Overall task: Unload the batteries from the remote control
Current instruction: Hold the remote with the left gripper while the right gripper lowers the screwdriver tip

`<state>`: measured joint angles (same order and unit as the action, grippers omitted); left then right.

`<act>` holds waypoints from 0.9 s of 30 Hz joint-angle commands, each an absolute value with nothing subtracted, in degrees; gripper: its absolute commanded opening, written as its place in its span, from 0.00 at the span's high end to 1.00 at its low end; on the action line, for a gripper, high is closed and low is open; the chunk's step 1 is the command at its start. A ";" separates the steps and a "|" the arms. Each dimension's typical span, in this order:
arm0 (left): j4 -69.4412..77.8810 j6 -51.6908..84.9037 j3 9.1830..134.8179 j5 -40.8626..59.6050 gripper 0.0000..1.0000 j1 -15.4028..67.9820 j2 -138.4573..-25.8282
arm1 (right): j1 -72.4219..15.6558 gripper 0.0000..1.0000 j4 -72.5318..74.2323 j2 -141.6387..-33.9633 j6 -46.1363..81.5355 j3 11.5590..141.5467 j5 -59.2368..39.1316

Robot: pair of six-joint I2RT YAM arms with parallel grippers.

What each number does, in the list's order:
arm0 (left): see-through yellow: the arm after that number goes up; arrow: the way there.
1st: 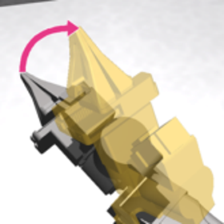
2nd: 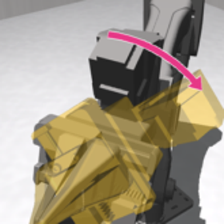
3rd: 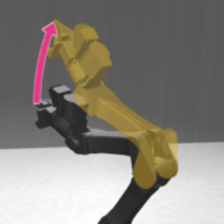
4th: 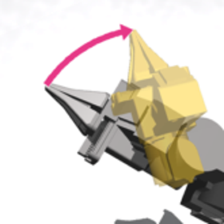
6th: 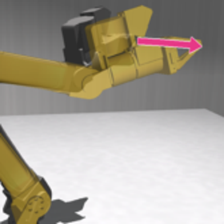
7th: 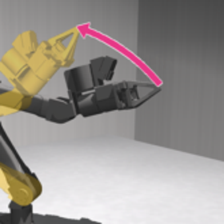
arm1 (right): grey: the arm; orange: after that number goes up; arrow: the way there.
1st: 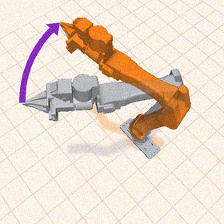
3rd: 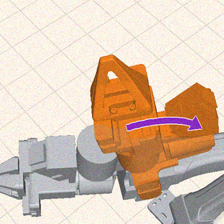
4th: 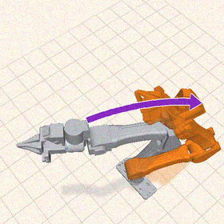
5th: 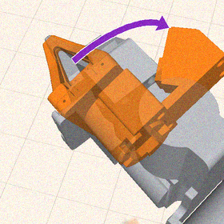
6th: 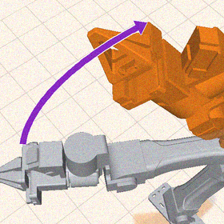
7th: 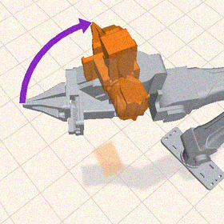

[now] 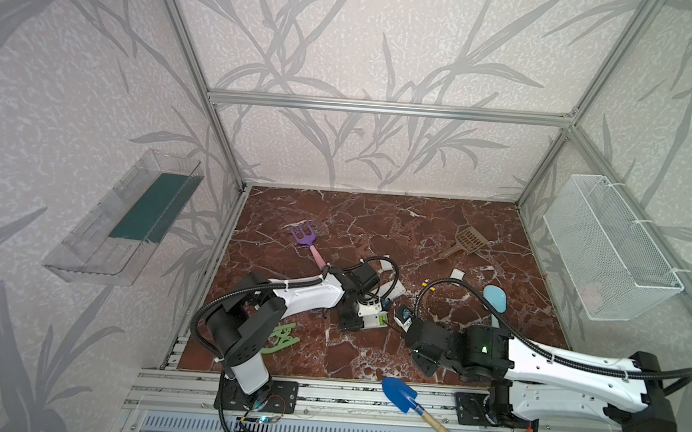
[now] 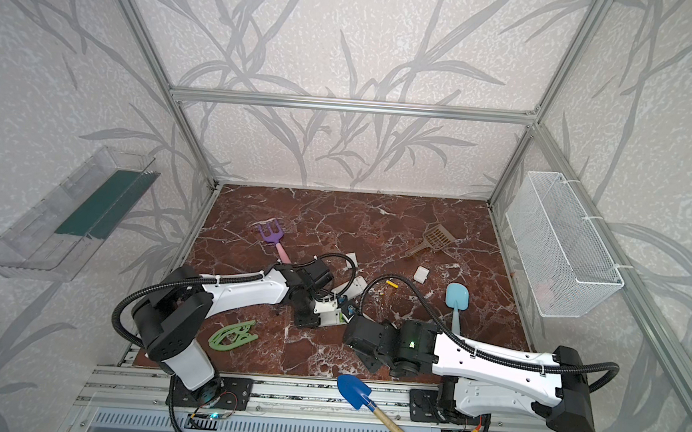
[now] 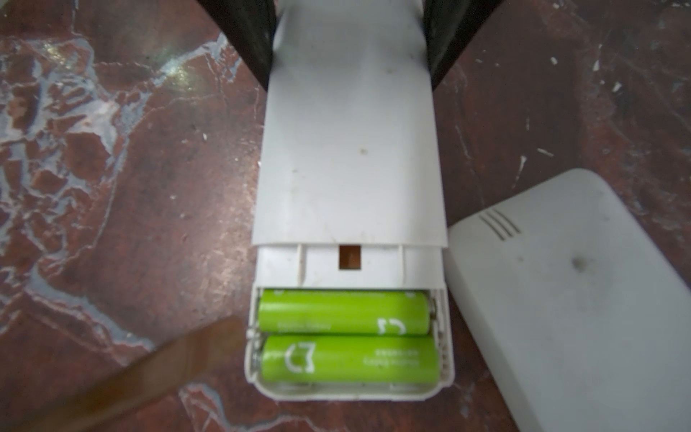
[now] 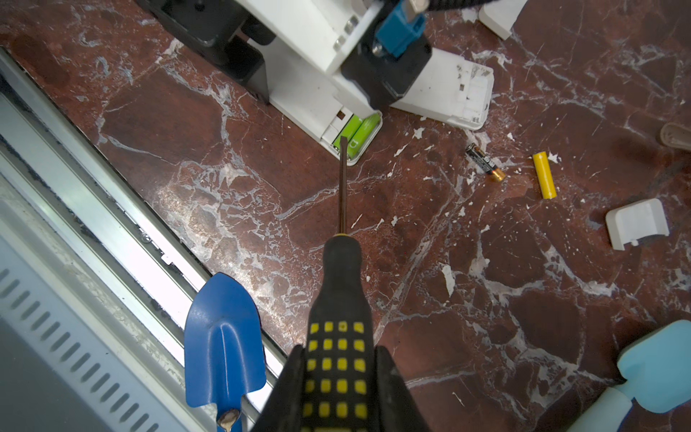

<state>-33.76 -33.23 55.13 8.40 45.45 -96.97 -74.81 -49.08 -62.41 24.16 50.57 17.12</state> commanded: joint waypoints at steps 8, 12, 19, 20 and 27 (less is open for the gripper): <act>-33.11 -32.28 55.55 6.62 0.49 46.05 -99.28 | -75.51 1.00 -47.68 -63.87 24.08 50.36 17.20; -33.24 -31.80 55.54 6.65 0.49 46.10 -99.27 | -75.76 1.00 -47.25 -63.48 24.37 49.92 17.09; -33.48 -31.17 56.14 6.90 0.49 46.19 -99.41 | -75.76 1.00 -48.16 -63.78 25.43 49.32 17.26; -33.45 -31.20 56.09 6.82 0.49 46.18 -99.48 | -75.76 1.00 -48.25 -63.96 25.70 49.15 17.57; -33.46 -30.92 56.28 6.40 0.50 46.37 -99.88 | -75.79 1.00 -44.81 -64.10 27.30 46.64 18.20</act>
